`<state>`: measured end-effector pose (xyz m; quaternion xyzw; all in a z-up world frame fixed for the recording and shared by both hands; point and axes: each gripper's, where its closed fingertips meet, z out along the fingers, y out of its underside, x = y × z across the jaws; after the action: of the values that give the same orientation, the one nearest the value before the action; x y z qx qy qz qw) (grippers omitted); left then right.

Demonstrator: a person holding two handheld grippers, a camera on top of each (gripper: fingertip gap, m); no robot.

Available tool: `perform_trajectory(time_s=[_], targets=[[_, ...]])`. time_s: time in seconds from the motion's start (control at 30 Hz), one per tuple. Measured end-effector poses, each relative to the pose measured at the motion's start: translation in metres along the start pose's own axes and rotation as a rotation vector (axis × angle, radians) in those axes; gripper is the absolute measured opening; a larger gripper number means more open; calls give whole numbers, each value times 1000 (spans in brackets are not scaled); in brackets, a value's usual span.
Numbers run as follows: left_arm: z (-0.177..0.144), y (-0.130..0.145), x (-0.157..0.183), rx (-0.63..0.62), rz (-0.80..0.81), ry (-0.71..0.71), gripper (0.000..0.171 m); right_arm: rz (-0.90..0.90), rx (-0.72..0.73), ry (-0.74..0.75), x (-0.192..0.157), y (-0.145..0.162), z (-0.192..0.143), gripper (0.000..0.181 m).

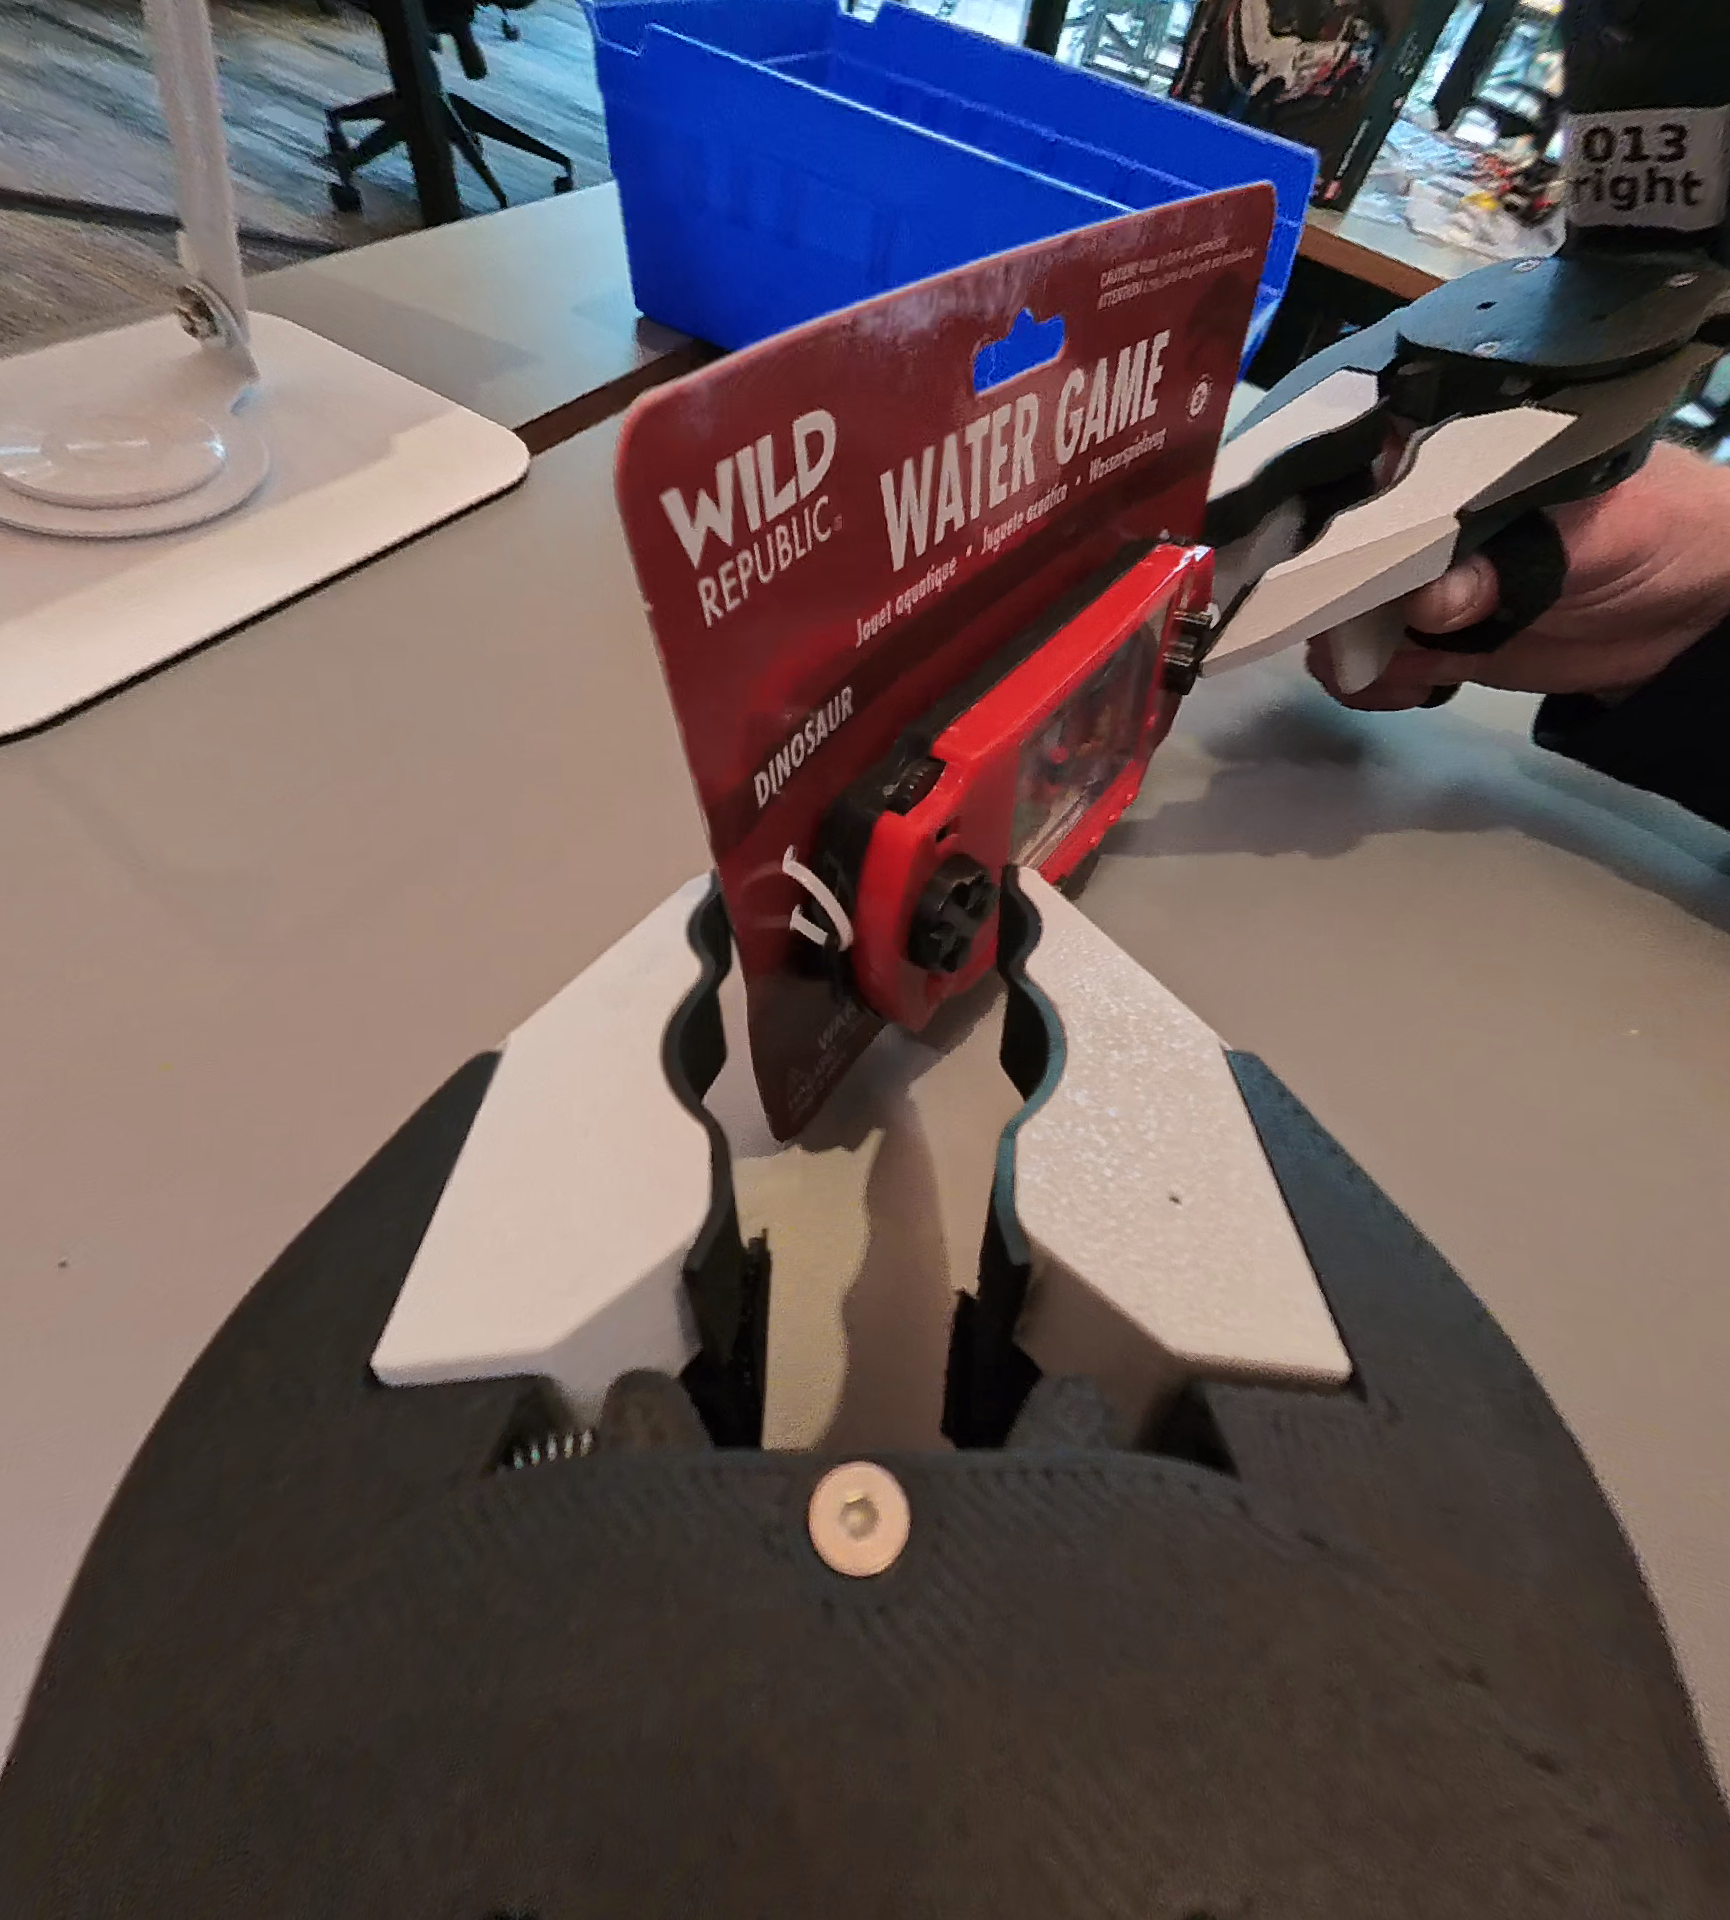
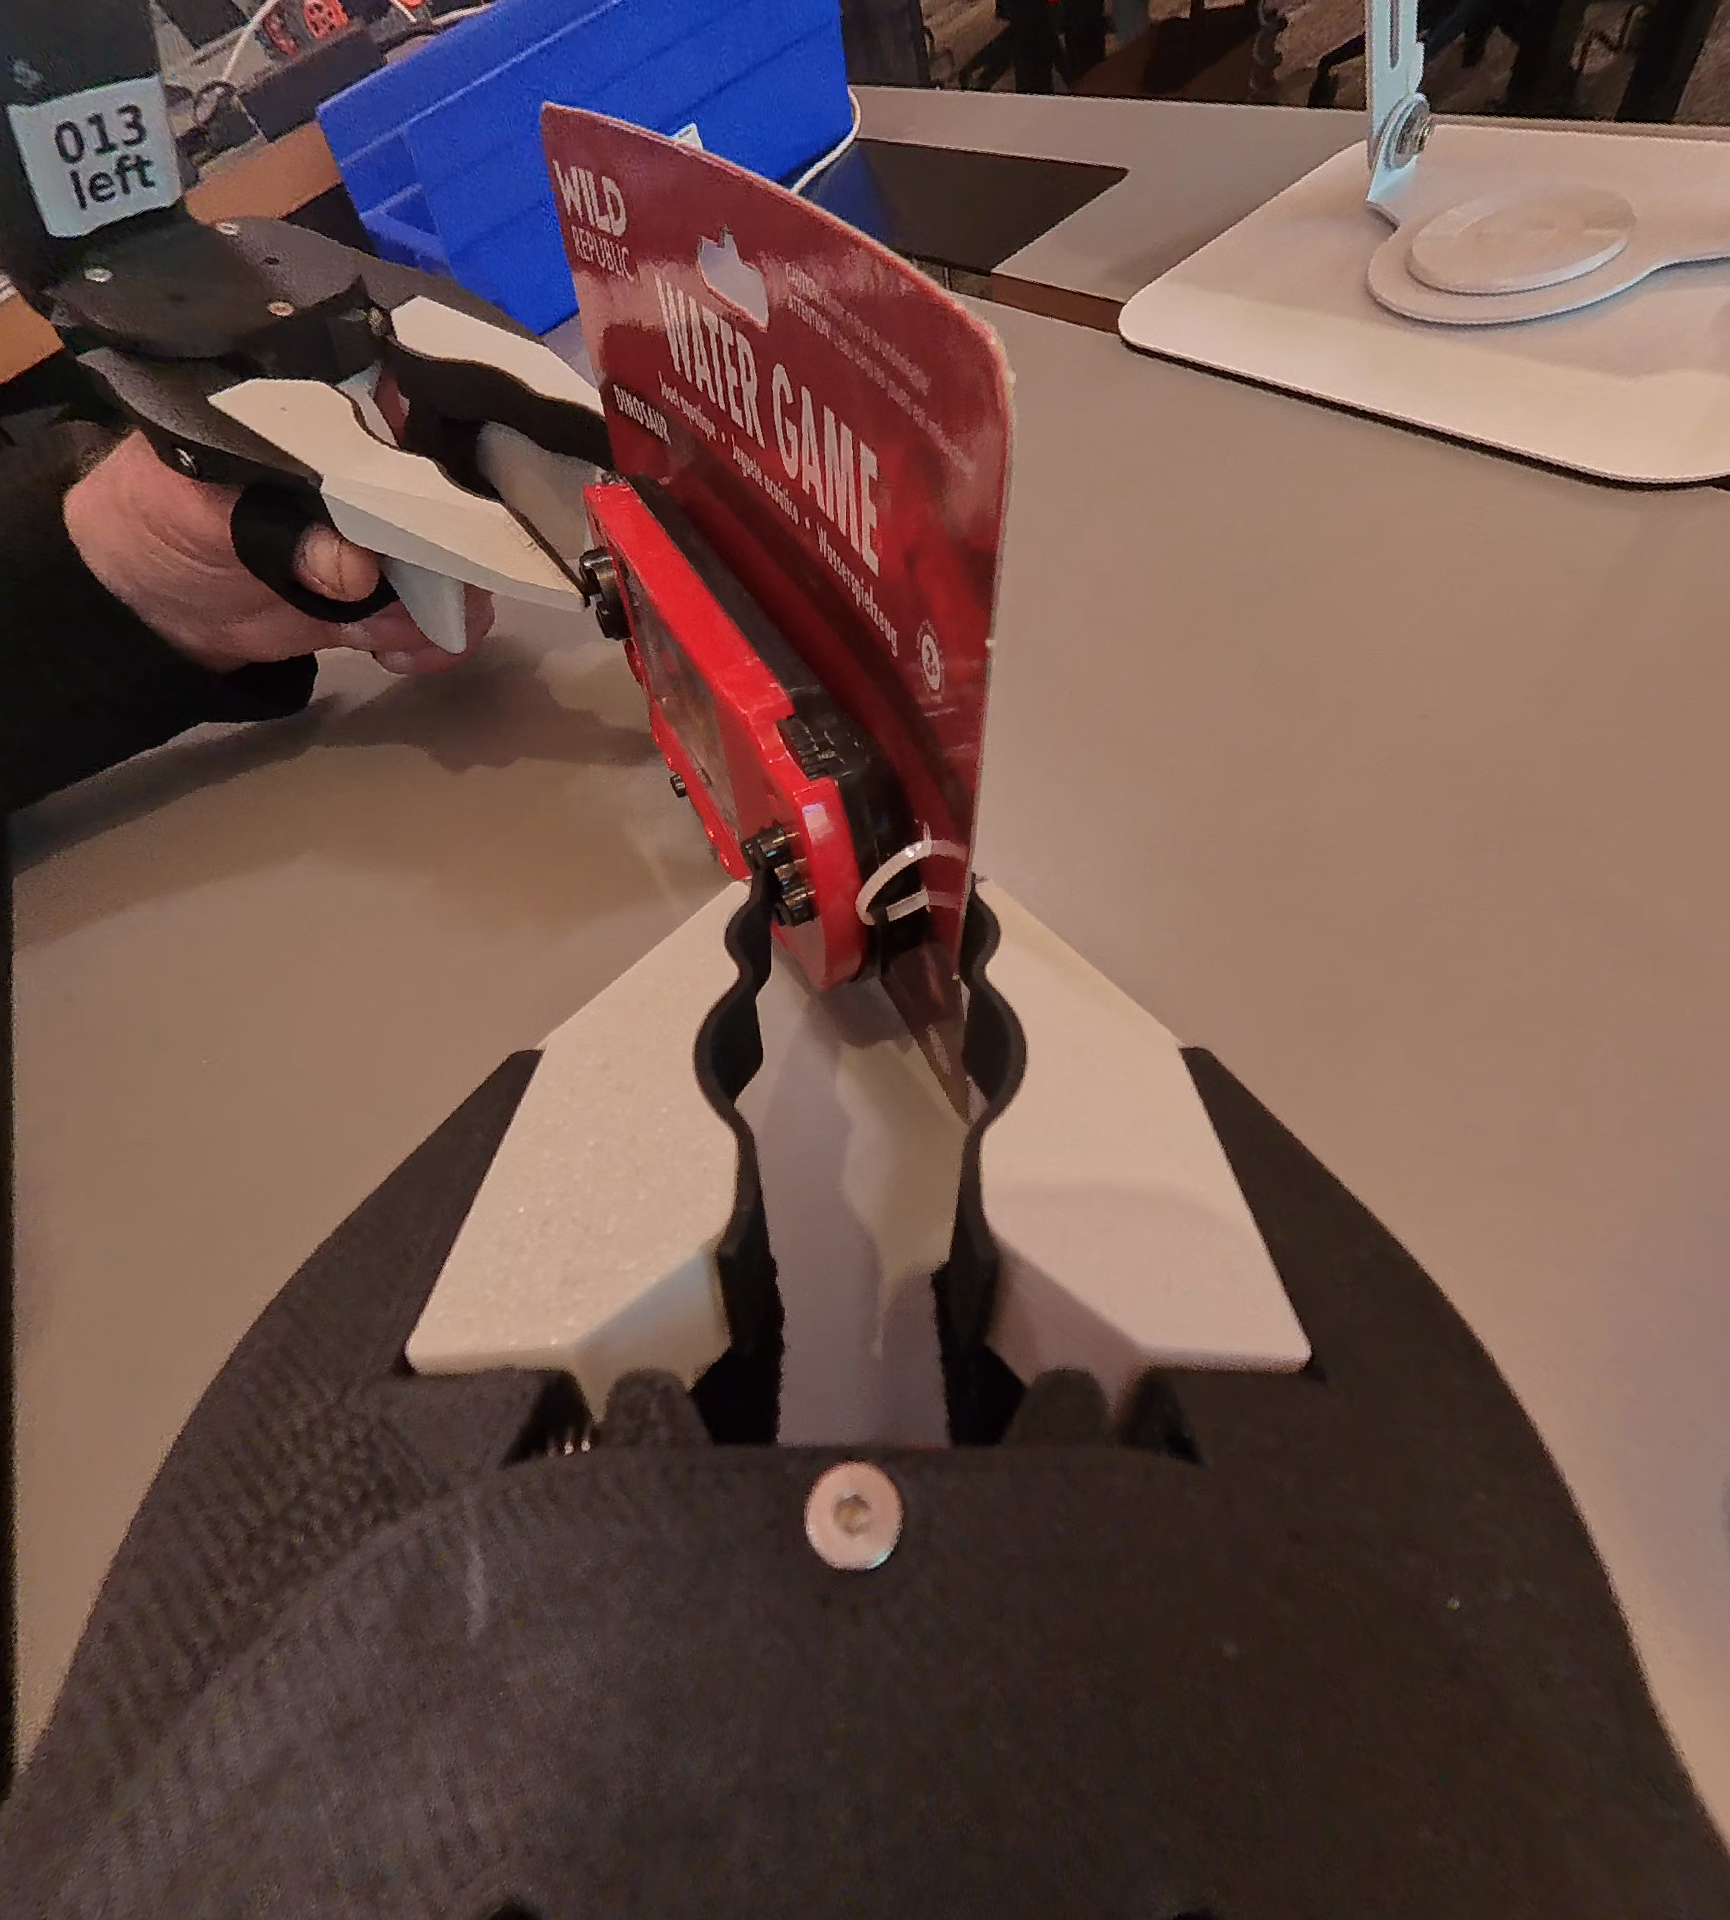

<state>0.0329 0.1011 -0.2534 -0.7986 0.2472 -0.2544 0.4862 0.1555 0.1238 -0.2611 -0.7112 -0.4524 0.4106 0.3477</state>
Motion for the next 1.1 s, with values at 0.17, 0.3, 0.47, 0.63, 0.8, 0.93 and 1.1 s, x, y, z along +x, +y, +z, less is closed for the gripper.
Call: perform_trajectory(time_s=[0.17, 0.3, 0.47, 0.63, 0.8, 0.93, 1.1], targets=[[5, 8, -3, -35, 43, -156, 53, -27, -12, 34, -2, 0, 2, 33], [9, 8, -3, -28, 39, -192, 54, -30, -16, 74, 1, -1, 1, 35], [12, 6, -3, -38, 25, -206, 52, -29, -24, 127, 4, -1, 0, 38], [12, 8, -4, -79, 45, -220, 49, -72, -50, 193, 6, 1, 2, 35], [15, 9, -8, -87, 56, -239, 48, -58, -54, 193, 9, 3, 3, 31], [15, 8, -7, -86, 63, -248, 48, -59, -48, 196, 9, 0, 2, 32], [13, 4, -5, -85, 76, -256, 48, -53, -43, 184, 8, -2, 0, 32]])
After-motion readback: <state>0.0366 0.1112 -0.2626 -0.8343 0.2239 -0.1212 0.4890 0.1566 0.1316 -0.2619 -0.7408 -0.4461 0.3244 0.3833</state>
